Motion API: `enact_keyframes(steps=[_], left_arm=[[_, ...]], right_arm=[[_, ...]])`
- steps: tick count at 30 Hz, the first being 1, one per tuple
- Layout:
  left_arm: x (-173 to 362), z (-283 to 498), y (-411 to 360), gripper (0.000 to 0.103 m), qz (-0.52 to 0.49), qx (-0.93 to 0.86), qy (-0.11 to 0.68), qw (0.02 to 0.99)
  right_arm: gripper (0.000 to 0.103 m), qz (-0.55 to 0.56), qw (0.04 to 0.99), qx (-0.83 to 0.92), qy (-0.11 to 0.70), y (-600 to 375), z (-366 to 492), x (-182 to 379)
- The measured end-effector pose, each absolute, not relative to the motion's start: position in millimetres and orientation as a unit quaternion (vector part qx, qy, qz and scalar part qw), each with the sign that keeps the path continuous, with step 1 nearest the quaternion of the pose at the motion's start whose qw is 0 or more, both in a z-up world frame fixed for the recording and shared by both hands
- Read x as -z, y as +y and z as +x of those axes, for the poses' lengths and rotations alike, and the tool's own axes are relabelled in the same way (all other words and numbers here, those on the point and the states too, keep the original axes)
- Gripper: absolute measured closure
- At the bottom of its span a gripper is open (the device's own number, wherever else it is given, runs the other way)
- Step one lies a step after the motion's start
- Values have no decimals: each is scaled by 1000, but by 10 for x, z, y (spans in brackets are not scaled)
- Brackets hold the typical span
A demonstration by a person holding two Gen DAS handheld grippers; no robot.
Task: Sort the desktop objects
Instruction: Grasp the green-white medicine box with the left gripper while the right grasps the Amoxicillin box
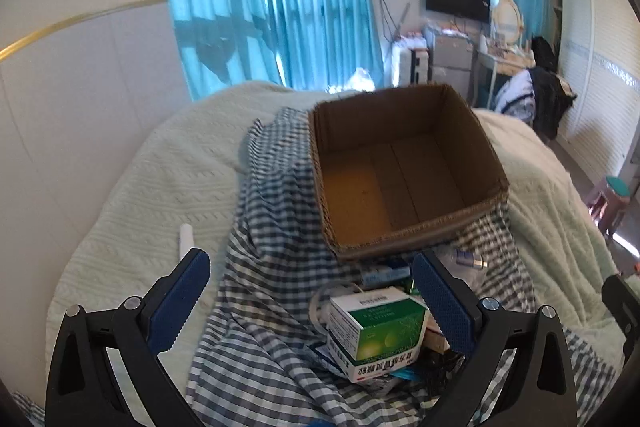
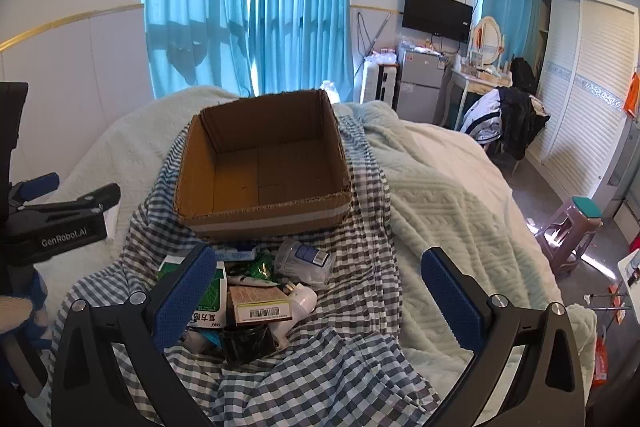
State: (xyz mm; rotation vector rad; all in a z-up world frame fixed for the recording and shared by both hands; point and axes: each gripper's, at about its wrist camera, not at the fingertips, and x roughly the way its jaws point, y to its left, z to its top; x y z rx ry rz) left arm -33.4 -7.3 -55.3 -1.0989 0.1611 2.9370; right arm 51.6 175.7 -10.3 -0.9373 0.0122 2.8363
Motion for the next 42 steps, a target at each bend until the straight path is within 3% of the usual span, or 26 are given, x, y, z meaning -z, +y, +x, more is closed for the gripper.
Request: enact_keyframes(steps=[22,42], left_arm=[[1319,-572,311,0,-451,-891,53,19],[1965,-861,588,0,-518,-851,62,-57]], right_arm=[[0,-396,5,-918,-3,1837,158,861],[0,-447,-88,-890,-16,1945,-84,1411]])
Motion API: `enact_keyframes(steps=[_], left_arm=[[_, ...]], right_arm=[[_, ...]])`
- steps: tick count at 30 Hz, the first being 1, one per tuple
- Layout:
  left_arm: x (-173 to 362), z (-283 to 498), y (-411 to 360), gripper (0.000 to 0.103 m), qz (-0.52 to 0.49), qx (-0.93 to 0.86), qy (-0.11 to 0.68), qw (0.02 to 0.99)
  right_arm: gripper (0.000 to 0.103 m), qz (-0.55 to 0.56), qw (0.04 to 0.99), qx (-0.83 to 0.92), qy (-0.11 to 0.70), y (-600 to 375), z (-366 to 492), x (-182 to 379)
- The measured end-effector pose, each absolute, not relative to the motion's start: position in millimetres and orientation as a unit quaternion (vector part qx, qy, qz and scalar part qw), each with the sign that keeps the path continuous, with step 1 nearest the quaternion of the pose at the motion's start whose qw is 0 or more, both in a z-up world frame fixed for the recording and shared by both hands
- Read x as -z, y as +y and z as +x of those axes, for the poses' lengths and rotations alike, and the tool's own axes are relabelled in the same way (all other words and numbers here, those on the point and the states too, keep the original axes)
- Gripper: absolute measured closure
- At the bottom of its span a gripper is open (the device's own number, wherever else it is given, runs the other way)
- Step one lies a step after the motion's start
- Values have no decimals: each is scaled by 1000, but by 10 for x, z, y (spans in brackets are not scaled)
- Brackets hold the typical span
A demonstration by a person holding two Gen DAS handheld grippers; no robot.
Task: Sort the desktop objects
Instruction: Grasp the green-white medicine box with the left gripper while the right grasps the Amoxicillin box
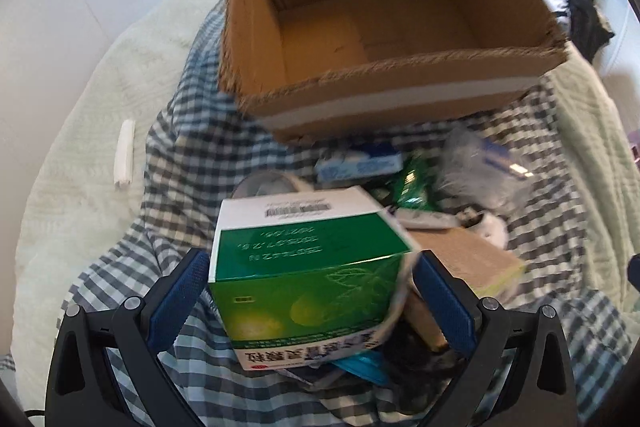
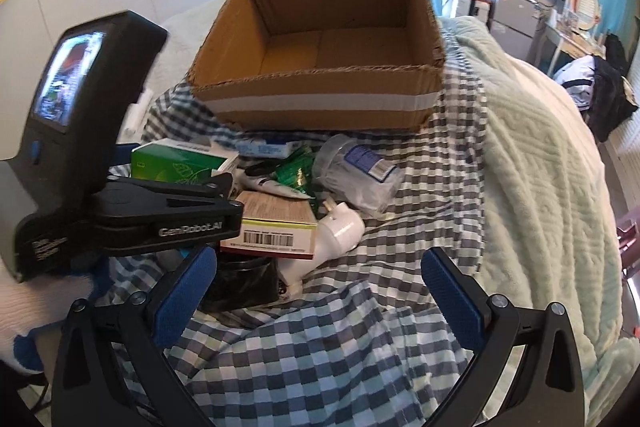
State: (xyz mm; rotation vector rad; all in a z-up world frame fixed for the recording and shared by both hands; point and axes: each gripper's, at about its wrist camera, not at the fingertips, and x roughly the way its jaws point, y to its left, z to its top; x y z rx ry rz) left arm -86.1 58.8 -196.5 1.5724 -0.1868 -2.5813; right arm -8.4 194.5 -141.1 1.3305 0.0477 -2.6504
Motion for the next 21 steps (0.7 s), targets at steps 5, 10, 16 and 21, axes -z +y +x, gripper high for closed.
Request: enact_keyframes(steps=[5,10,16,21], left_arm=[[2035,-906,409,0,530,844,-44,68],[2015,-959,205,1,531,844,-25,71],[2035,-986,45,6,535,843,-20,54],[2053,-925,33,6,526,849,-35,33]], right_arm=[[0,456,111,883,22,1837,-210,1505],[0,473,134,871,13,1776,-389,1645],[0,504,149,851,5,1695,-575,1868],[0,529,142,836,5,1665,-653,2019]])
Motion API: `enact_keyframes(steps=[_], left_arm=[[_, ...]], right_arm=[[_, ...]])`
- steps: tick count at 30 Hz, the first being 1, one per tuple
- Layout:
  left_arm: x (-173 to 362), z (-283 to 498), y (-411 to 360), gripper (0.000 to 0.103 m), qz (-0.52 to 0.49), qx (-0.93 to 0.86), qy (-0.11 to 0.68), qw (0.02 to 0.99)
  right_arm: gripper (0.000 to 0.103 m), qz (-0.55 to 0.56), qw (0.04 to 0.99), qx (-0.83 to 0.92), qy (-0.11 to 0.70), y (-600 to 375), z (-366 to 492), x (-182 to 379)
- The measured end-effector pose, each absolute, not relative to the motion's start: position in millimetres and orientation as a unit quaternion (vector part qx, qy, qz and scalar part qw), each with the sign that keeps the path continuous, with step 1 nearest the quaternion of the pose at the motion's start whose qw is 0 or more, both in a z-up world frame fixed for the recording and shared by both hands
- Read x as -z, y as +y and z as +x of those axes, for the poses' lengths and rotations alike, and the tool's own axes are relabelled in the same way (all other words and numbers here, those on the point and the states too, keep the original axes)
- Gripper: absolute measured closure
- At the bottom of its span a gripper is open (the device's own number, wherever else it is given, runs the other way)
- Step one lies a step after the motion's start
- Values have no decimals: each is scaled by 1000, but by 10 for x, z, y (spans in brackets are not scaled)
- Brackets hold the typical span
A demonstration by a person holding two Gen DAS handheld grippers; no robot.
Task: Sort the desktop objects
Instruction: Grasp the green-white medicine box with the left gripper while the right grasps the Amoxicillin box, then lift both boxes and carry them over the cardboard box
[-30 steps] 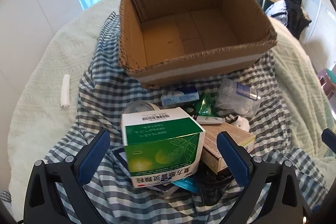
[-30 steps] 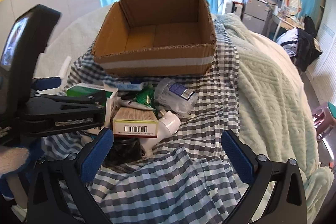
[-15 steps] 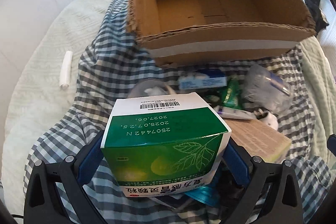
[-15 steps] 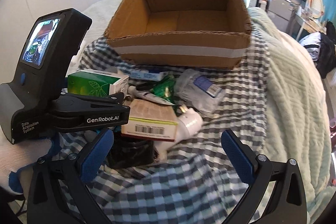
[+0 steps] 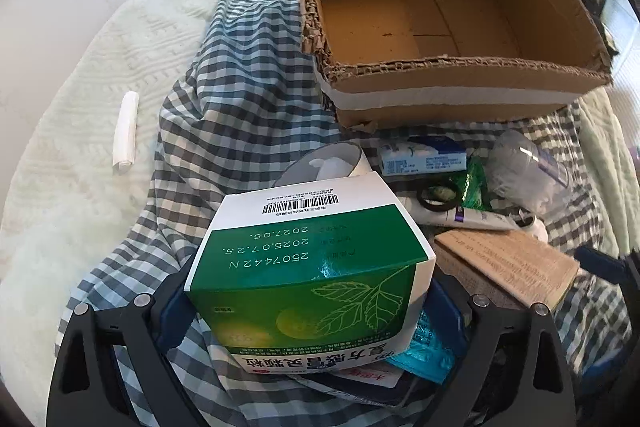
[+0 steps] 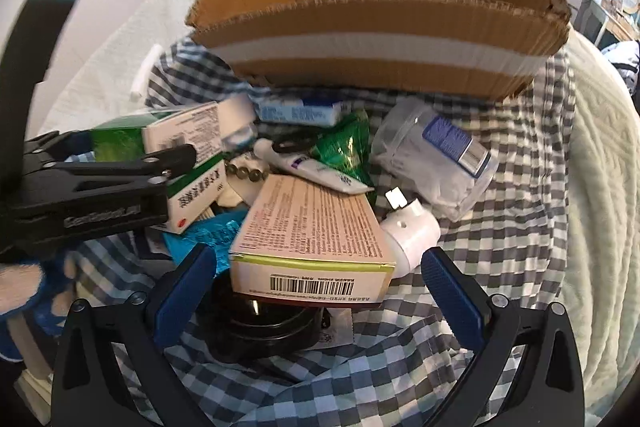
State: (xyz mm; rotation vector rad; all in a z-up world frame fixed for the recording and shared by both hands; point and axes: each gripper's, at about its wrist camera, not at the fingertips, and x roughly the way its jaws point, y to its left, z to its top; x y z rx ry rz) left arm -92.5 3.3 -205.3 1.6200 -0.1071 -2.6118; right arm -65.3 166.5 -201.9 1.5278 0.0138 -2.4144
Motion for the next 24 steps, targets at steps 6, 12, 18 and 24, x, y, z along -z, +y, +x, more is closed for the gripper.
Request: enact_keyframes(steps=[6,12,18,24], left_arm=[[2019,-819,37,7,506,861,-54,4],[1895,-675,-37,7,481,874,-60,-10],[1759,-495,-96,7,457,887,-62,-19],[1594,-315,-96,7,422,903,-75,-16]], right_arm=[[19,540,132,831,-11,1690,-707,2085],[29,531,128,837,-8,1607,-656,2039],[29,502,104,858,-30,1596,-416,1847],[29,474,82,876,-36,1538,-173,1646]])
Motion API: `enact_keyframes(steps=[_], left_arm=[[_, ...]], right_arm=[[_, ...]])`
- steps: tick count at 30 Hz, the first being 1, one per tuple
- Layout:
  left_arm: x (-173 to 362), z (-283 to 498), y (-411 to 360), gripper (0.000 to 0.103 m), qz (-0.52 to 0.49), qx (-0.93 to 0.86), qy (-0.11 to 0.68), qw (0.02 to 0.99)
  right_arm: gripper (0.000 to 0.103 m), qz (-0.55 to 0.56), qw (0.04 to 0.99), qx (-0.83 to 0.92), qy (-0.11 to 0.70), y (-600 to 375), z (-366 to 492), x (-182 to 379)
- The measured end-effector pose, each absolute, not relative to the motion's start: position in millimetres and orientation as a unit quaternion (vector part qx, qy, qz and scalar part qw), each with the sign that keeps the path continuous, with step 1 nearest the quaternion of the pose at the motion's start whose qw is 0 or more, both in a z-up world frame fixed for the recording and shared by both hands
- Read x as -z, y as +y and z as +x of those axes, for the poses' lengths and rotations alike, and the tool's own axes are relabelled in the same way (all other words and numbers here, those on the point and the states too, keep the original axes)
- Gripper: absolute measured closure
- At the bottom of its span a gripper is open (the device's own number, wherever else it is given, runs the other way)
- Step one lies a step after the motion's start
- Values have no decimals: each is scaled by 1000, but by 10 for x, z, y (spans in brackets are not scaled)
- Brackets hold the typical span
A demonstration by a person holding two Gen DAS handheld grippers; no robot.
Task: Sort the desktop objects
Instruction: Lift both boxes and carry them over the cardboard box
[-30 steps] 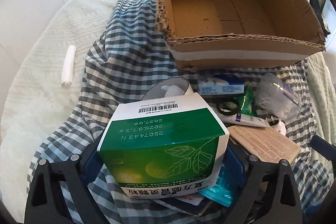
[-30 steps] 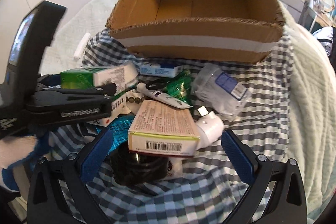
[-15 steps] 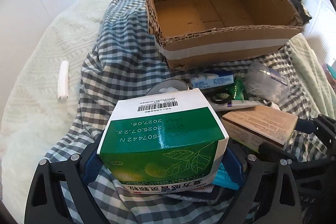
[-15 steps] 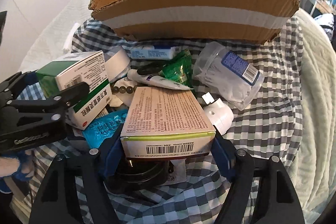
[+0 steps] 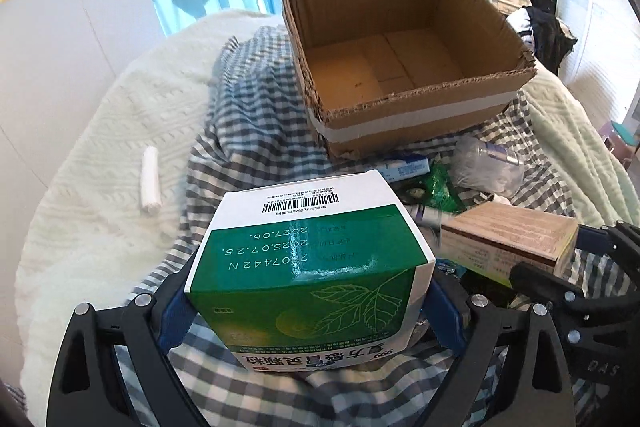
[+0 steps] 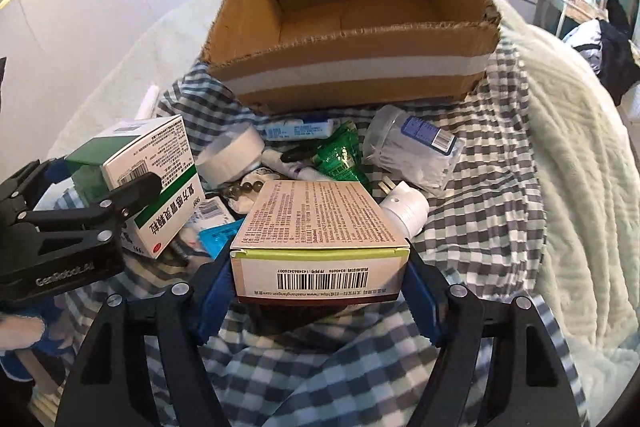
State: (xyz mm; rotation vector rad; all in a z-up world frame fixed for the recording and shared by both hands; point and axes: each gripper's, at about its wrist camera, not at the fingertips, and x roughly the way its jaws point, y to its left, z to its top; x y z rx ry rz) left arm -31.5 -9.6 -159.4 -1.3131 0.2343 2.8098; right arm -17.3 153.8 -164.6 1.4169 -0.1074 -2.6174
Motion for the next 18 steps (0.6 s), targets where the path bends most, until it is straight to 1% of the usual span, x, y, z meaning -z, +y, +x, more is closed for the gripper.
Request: enact_keyframes(steps=[8,18], left_arm=[[1262,-160,-157,7,-372,-926,49,36],[844,-42,-234,7,-308,-950,26,38]], right_arm=[[29,424,45,904,-33,1457,71,1369],[29,340,-3,940,-13,1428,302,833]])
